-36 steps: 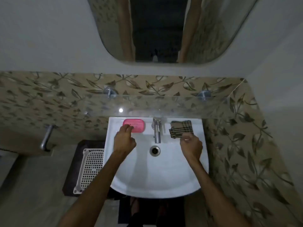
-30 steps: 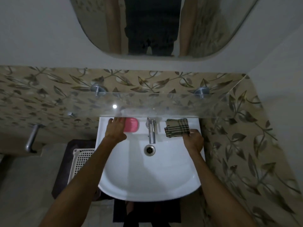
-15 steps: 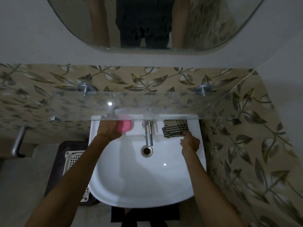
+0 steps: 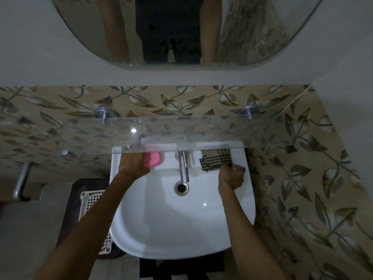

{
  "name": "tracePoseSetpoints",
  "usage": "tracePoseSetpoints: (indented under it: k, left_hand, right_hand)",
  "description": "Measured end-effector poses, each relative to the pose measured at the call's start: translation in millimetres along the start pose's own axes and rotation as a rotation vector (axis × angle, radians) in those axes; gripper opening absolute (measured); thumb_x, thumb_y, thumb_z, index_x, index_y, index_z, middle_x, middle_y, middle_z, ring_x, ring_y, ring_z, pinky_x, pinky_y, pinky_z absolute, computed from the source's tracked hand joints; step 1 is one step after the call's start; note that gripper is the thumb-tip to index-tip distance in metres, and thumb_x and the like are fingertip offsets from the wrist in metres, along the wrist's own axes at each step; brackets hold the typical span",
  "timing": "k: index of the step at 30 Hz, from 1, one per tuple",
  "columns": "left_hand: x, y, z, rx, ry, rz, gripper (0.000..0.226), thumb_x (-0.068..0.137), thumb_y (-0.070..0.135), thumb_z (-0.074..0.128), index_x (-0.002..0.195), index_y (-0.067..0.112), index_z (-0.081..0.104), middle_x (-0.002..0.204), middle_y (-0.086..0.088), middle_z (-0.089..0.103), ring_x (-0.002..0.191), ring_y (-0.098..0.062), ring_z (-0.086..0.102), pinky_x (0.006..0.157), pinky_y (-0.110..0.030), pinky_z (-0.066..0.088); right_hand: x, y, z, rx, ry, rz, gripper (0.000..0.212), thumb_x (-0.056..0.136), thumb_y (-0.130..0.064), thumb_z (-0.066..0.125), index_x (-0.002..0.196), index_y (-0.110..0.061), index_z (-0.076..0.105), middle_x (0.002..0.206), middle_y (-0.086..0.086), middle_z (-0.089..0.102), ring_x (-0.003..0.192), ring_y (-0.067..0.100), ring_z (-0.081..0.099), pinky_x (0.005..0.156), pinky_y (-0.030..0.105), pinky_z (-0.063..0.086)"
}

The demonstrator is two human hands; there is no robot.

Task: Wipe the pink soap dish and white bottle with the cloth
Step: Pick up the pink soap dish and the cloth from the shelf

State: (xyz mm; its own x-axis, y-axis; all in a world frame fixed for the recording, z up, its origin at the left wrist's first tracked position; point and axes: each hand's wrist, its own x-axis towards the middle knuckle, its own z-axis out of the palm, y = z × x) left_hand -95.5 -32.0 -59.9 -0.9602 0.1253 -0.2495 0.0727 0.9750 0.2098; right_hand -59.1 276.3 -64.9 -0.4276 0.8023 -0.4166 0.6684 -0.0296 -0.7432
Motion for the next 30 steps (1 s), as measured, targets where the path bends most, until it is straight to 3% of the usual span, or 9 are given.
tracePoseSetpoints:
  k: [3,4,6,9,15,21,24,26,30]
  left_hand:
    - [2.0,-0.9,2.5,0.079,-0.029,-0.004,0.041,0.089,0.025,0.074,0.123,0.004,0.065,0.12,-0.02,0.069,0.115,-0.038,0.066,0.11,-0.053,0.046]
    - [3.2,-1.5,4.3,0.07,-0.018,0.003,0.039,0.091,0.027,0.073,0.123,0.005,0.065,0.119,-0.019,0.07,0.113,-0.038,0.067,0.11,-0.052,0.046]
    - [2.5,-2.1,3.4,0.068,0.017,0.016,0.039,0.092,0.03,0.071,0.122,0.006,0.065,0.116,-0.019,0.071,0.11,-0.037,0.068,0.107,-0.053,0.048]
    - [0.5,-6.2,2.2,-0.017,0.023,0.011,0.048,0.085,0.03,0.08,0.124,0.006,0.066,0.123,-0.022,0.068,0.116,-0.041,0.064,0.107,-0.057,0.048]
    - [-6.7,-9.7,-6.5,-0.229,0.06,0.022,0.067,0.073,0.028,0.091,0.128,0.001,0.064,0.129,-0.026,0.063,0.12,-0.044,0.059,0.101,-0.055,0.052]
    - [-13.7,-13.0,-4.9,-0.308,0.148,-0.004,0.074,0.067,0.029,0.096,0.126,0.001,0.063,0.119,-0.025,0.067,0.111,-0.042,0.064,0.092,-0.047,0.055]
    - [-19.2,-14.2,-2.1,-0.303,0.182,-0.035,0.078,0.066,0.034,0.096,0.128,0.003,0.061,0.116,-0.022,0.069,0.11,-0.041,0.065,0.094,-0.048,0.055]
    - [-24.2,-14.1,1.9,-0.293,0.198,-0.062,0.088,0.066,0.038,0.095,0.135,0.003,0.056,0.123,-0.023,0.066,0.115,-0.042,0.063,0.098,-0.051,0.053]
    - [-43.6,-4.3,7.2,-0.345,0.243,-0.167,0.102,0.062,0.044,0.095,0.144,0.008,0.047,0.132,-0.02,0.059,0.119,-0.039,0.058,0.1,-0.05,0.05]
  right_hand:
    - [-9.0,18.8,-3.5,-0.456,-0.195,-0.666,0.041,0.082,-0.001,0.077,0.123,-0.002,0.068,0.128,0.017,0.066,0.119,0.034,0.064,0.094,0.04,0.057]
    - [-4.4,23.7,-4.8,-0.607,-0.286,-0.808,0.046,0.084,-0.002,0.076,0.129,-0.004,0.068,0.137,0.017,0.062,0.126,0.035,0.059,0.101,0.043,0.054]
    - [8.1,24.4,-6.2,-0.758,-0.374,-0.941,0.047,0.086,-0.003,0.075,0.133,-0.008,0.069,0.143,0.016,0.06,0.13,0.036,0.057,0.108,0.045,0.049]
    - [16.2,11.7,-7.3,-0.699,-0.408,-0.958,0.035,0.088,-0.004,0.074,0.123,-0.007,0.075,0.131,0.014,0.07,0.117,0.033,0.067,0.1,0.041,0.054]
    - [25.2,6.1,-10.7,-0.274,-0.344,-0.618,0.013,0.091,-0.004,0.077,0.101,0.003,0.077,0.101,0.019,0.078,0.094,0.031,0.073,0.085,0.035,0.058]
    - [44.2,-3.0,-14.0,0.007,-0.458,-0.38,0.016,0.093,-0.003,0.076,0.101,0.01,0.073,0.101,0.02,0.074,0.092,0.026,0.067,0.085,0.032,0.056]
    - [55.3,-10.2,-17.9,0.04,-0.508,-0.257,0.023,0.093,-0.006,0.077,0.107,0.011,0.074,0.094,0.01,0.074,0.089,0.022,0.067,0.069,0.016,0.057]
    - [62.7,-16.8,-18.5,0.164,-0.525,-0.126,0.026,0.099,-0.009,0.069,0.119,0.008,0.07,0.107,0.012,0.072,0.101,0.027,0.063,0.075,0.022,0.056]
    - [61.6,-24.5,-30.0,0.469,-0.586,0.138,0.049,0.111,-0.031,0.046,0.149,0.001,0.049,0.144,0.015,0.056,0.128,0.032,0.056,0.107,0.043,0.049]
